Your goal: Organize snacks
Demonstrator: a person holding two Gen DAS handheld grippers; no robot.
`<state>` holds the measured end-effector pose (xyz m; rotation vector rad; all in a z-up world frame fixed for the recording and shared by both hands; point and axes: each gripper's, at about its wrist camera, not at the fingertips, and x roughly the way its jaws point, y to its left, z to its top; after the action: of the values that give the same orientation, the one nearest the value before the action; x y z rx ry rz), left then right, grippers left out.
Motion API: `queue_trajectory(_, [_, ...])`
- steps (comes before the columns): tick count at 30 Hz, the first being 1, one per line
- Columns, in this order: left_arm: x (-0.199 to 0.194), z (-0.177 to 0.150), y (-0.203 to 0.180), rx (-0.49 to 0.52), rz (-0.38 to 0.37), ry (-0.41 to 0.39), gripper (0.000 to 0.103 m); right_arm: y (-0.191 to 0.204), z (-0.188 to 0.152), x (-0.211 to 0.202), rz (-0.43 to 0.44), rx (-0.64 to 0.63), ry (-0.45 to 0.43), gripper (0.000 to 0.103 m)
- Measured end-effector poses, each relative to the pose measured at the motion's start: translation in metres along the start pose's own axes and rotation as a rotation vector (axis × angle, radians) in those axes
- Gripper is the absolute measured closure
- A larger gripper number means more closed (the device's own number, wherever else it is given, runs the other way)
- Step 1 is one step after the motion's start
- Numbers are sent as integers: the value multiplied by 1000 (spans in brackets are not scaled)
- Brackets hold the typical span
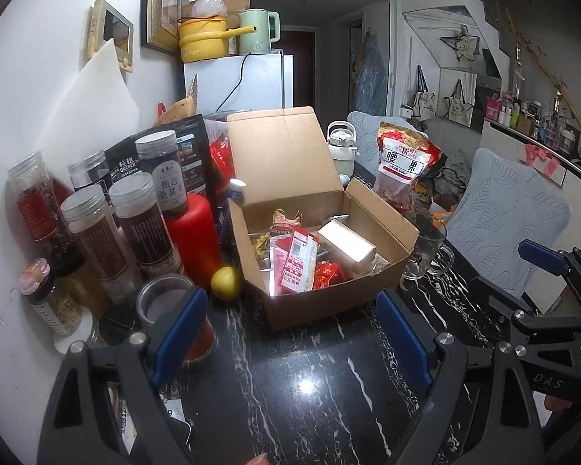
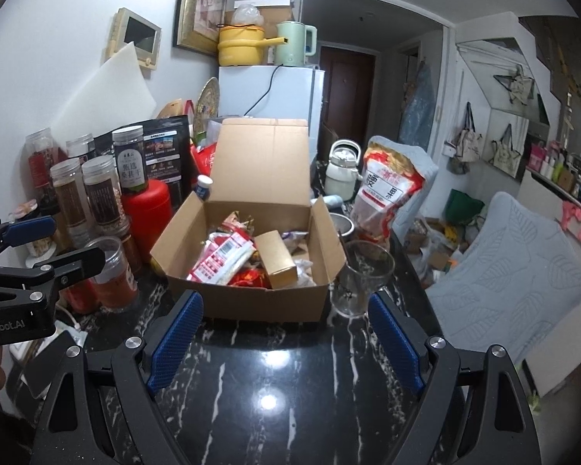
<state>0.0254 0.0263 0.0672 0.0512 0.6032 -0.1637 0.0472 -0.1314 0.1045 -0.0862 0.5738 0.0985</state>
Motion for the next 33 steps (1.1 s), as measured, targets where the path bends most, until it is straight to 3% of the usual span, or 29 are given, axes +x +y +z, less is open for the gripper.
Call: queue_trajectory(33, [3,-5,5,-21,-30,33,13,3,-5,6,6,-9,27,15])
